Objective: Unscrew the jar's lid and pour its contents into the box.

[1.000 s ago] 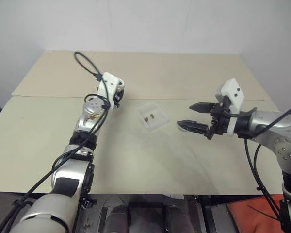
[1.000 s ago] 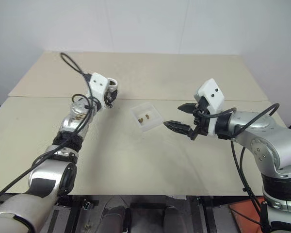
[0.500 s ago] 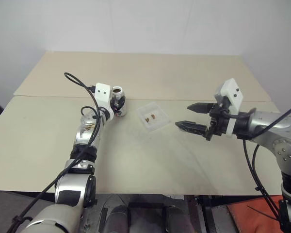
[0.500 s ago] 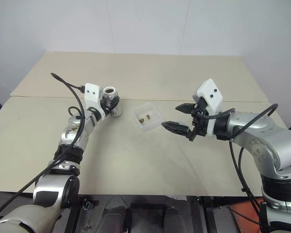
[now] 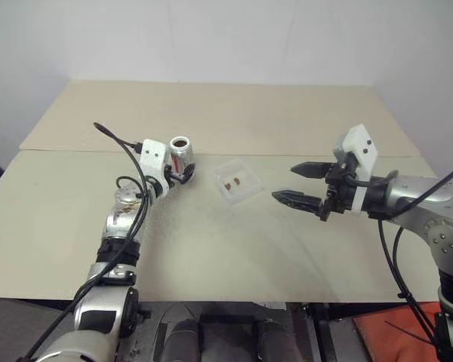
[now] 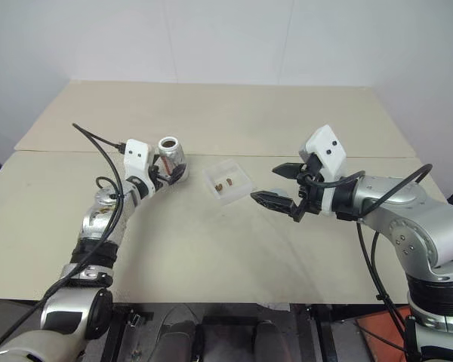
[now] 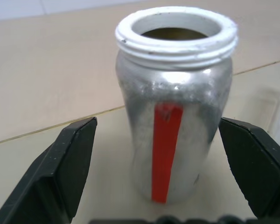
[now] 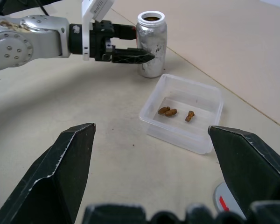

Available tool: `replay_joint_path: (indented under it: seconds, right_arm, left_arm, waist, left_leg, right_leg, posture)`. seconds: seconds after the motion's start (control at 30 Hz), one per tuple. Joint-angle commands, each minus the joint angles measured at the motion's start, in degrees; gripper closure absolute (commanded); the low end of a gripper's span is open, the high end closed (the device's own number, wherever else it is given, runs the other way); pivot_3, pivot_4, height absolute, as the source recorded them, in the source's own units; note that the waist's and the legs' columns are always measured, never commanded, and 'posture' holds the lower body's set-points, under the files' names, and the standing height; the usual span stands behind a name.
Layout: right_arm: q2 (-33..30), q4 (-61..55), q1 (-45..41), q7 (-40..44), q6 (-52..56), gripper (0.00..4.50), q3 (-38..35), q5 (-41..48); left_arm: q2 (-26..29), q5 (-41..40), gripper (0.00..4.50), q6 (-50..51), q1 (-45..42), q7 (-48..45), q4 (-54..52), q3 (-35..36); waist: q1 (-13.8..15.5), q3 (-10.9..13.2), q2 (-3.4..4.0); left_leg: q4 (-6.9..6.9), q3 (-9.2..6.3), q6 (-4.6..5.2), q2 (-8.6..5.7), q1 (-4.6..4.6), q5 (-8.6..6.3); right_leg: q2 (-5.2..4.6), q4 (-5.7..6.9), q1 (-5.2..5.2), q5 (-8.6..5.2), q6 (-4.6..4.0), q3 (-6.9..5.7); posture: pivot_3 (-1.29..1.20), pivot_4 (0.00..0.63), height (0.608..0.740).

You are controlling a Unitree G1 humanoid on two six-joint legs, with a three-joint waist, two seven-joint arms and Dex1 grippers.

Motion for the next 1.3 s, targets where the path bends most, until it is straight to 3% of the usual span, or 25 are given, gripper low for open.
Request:
replay_joint_path:
  seconds: [0.03,0.33,0.6,0.8,1.3]
  right_arm:
    - [-0.8,-2.0,-0.2,-0.3,0.5,0.0,-2.2,1.3]
    - [-1.7,-2.6,0.5,0.5,0.4,0.0,-2.8,2.5]
    - [-3.1,-2.6,2.9,2.4,-1.6,0.0,-4.0,2.5]
    - [-3.8,-2.0,3.4,3.9,-3.1,0.0,-4.5,1.8]
    - [-4.4,-2.5,5.0,5.5,-5.2,0.0,-5.2,1.3]
  left_arm:
    - [2.1,-1.7,0.02,3.4,3.3,-3.1,-8.3,-0.3]
    - [8.9,-7.4,0.02,10.7,16.2,-9.7,-31.6,2.2]
    - [27.3,-21.9,0.02,14.4,23.5,-30.4,-43.6,11.3]
    - [29.0,-26.7,0.02,9.4,23.7,-37.8,-42.1,14.0]
    - [29.8,-27.4,0.02,10.4,26.5,-35.5,-45.3,14.4]
  waist:
    - [0.0,0.0,0.0]
    - [-0.1,0.0,0.0]
    - [-0.5,0.0,0.02]
    - [-0.5,0.0,0.02]
    - [-0.7,0.0,0.02]
  left_leg:
    - [0.0,0.0,0.0,0.0,0.0,0.0]
    - [-0.03,0.01,0.0,0.05,0.03,0.0]
    - [-0.18,0.11,0.0,0.09,0.21,0.0]
    - [-0.18,0.13,0.0,0.08,0.24,0.0]
    - [-0.21,0.13,0.0,0.1,0.23,0.0]
  right_leg:
    - [0.0,0.0,0.0,0.0,0.0,0.0]
    - [0.0,-0.01,0.0,0.0,-0.01,0.02]
    - [0.0,-0.24,0.02,-0.07,-0.09,0.07]
    - [0.0,-0.29,0.05,-0.07,-0.09,0.07]
    - [0.02,-0.29,0.02,-0.08,-0.08,0.09]
  posture:
    - [0.0,0.15,0.74]
    - [0.0,0.15,0.74]
    - [0.0,0.15,0.74]
    - [0.0,0.15,0.74]
    - [0.0,0.15,0.74]
